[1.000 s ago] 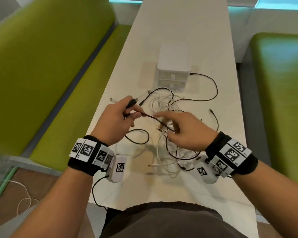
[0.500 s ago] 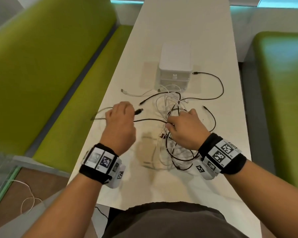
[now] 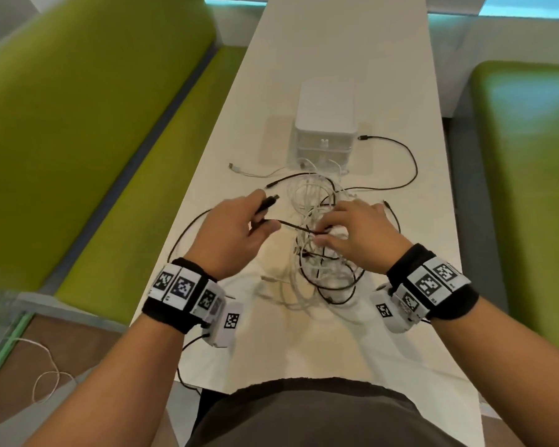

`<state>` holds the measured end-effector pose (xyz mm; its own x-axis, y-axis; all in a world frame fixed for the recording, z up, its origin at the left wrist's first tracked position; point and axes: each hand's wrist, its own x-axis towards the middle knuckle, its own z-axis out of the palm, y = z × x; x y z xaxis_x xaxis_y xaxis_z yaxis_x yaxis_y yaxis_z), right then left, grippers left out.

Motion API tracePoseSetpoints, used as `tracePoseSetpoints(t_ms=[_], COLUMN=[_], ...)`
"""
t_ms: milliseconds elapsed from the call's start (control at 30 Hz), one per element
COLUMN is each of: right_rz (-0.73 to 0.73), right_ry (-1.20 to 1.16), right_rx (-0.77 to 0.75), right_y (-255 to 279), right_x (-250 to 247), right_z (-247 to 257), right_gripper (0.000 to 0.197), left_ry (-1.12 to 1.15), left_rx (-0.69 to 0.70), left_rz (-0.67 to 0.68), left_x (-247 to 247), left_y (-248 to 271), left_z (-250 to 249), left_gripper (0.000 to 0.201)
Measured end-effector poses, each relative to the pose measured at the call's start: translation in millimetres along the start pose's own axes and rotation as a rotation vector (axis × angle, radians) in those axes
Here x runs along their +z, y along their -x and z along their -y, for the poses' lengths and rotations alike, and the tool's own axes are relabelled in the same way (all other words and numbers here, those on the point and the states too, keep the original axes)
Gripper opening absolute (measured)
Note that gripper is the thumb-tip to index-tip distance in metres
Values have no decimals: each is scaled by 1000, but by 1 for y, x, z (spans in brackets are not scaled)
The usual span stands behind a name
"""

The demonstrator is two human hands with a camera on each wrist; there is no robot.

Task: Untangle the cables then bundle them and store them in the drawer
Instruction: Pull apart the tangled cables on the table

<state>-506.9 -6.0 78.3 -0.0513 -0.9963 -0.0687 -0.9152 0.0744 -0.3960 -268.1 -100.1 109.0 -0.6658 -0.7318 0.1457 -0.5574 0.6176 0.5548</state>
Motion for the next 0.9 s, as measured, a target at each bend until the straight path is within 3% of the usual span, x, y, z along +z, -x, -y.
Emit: tracePoseSetpoints(t_ms=[133, 267, 400, 500, 567, 700, 800, 900], right_rz=[-58, 40, 102, 92, 87, -16, -46, 33], right_ry=[150, 91, -150, -140, -81, -54, -106, -60], right_rx=[18, -19, -77, -80, -98, -149, -111, -63], right_y=[-3, -2, -4, -6, -8, -7, -3, 1], right_x=[-2, 3, 7, 12, 13, 6, 2, 3], right_z=[9, 10, -2, 2, 9, 22, 16, 0], right_gripper=[38, 9, 11, 17, 19, 19, 17, 15], left_ry=[19, -122, -278, -296, -271, -202, 12, 159], left_rx=[-33, -79, -123, -24, 60, 104, 16, -58], left_rz=[-45, -142, -28, 19, 87, 378, 355, 269], left_x=[-6, -13, -19, -8, 6, 39, 40, 27], left_y=[0, 0, 2, 3, 2, 1, 2, 1], left_z=[5, 20, 38, 27, 7, -24, -18, -6], left_gripper=[41, 40, 27, 35, 36, 26, 17, 19])
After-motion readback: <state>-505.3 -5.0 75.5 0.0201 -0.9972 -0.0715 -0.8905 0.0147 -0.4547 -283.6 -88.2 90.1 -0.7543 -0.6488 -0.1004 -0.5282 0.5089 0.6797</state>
